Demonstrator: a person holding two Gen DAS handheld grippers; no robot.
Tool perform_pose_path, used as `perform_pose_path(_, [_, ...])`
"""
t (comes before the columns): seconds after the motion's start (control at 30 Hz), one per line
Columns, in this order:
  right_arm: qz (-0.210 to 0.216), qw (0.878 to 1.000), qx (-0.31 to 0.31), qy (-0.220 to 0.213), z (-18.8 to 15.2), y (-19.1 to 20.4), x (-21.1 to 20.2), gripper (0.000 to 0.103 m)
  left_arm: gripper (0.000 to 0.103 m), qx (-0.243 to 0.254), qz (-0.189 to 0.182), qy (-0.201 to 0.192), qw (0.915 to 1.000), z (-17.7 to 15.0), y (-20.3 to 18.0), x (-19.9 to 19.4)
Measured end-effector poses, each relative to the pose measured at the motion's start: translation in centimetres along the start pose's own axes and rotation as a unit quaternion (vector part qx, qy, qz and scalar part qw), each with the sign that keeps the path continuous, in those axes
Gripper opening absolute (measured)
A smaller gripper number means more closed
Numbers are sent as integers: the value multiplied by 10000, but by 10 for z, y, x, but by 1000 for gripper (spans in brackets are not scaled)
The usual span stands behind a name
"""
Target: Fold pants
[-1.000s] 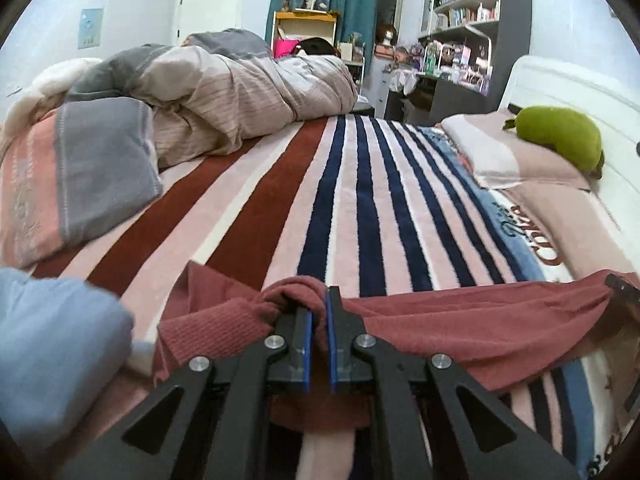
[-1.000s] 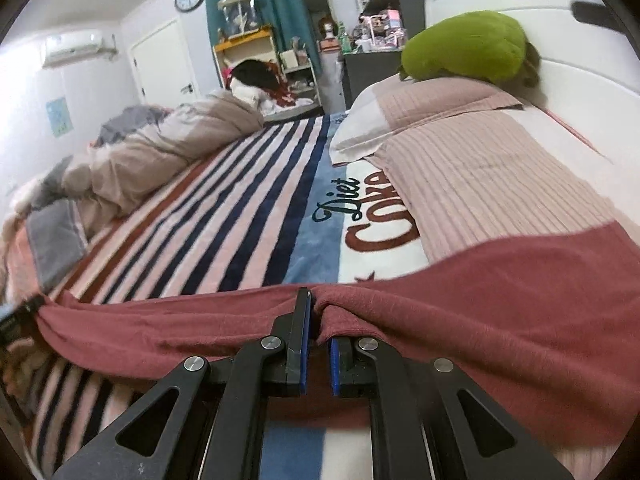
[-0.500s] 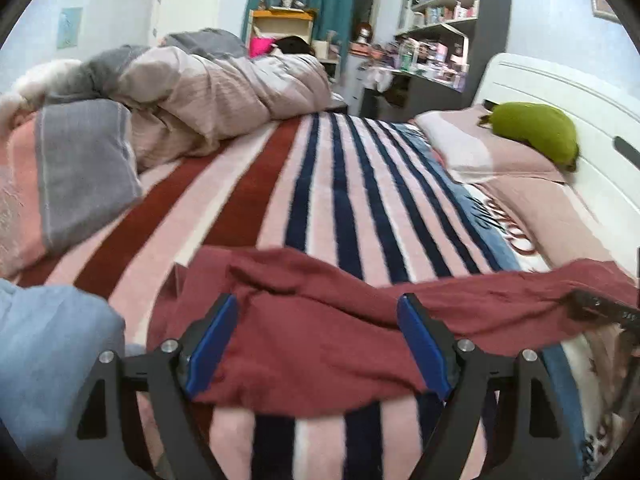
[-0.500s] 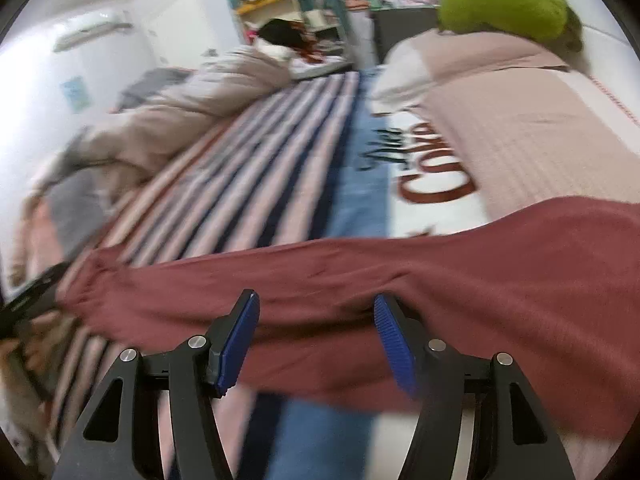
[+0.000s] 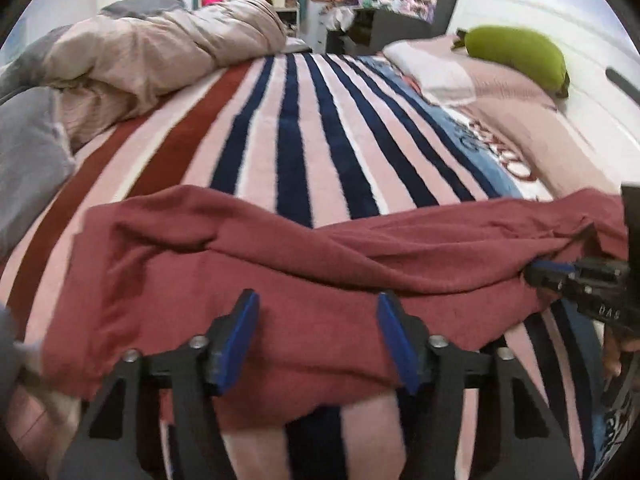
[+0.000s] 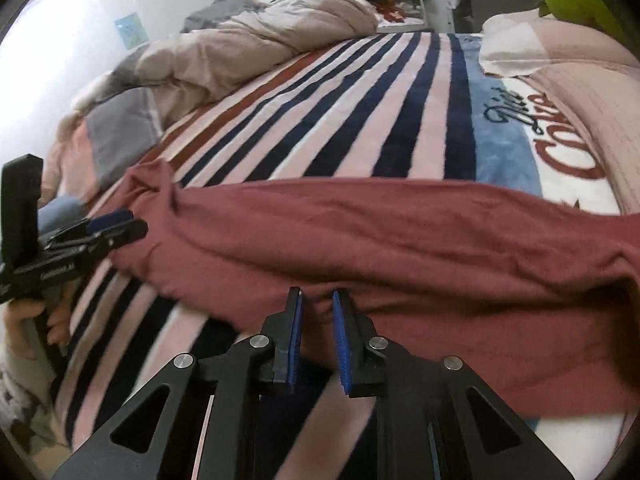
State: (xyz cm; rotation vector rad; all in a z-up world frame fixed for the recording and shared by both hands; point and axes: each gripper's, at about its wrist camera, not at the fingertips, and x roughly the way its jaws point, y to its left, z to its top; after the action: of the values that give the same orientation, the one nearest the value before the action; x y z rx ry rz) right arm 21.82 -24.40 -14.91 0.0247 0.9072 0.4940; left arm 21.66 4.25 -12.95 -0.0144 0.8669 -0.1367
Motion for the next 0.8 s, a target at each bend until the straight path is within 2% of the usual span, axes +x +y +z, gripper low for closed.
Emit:
perform_pose_path(0.2, [-532,9984,-189,-67,22,-11,13,10,50,248,143,114,9995,18,-18,25])
perform_pose_path(0.37, [-930,9943,-404,-320,46,-18,20,10,51,178,598,-213,9978,45,-23,31])
perform_pose_path(0.4, [-977,9936,-429,-377,51,-19,20,10,54,100,630,-281,9976,49,-23,30])
perform_pose_path(0.47, [-1042,9921,-495,-495,56,-17,16,11,64,29,468,-408,9981,53,-23,23])
perform_pose_path(0.53, [-1092,9909,-577,-533,57,-14,8,22,70,34,269,-527,9982,51,-27,9])
perform_pose_path(0.57, [-1070,9910,-586,-555,56,-13,0,34,70,47,196,-560,9982,49,-28,3])
perform_pose_path(0.6, [-1021,9913,-582,-593,53,-13,-13,38,70,48,111,-590,9982,47,-30,-4])
perform_pose_path(0.67, [-1021,9911,-575,-631,43,-14,-37,41,73,-7,-134,-698,9975,38,-32,-24])
perform_pose_path(0.7, [-1063,9904,-583,-665,36,-16,-54,45,78,-16,-276,-739,9969,32,-34,-33])
perform_pose_path(0.8, [-1473,9842,-628,-751,8,-26,-105,58,80,49,-474,-822,9955,15,-41,-52])
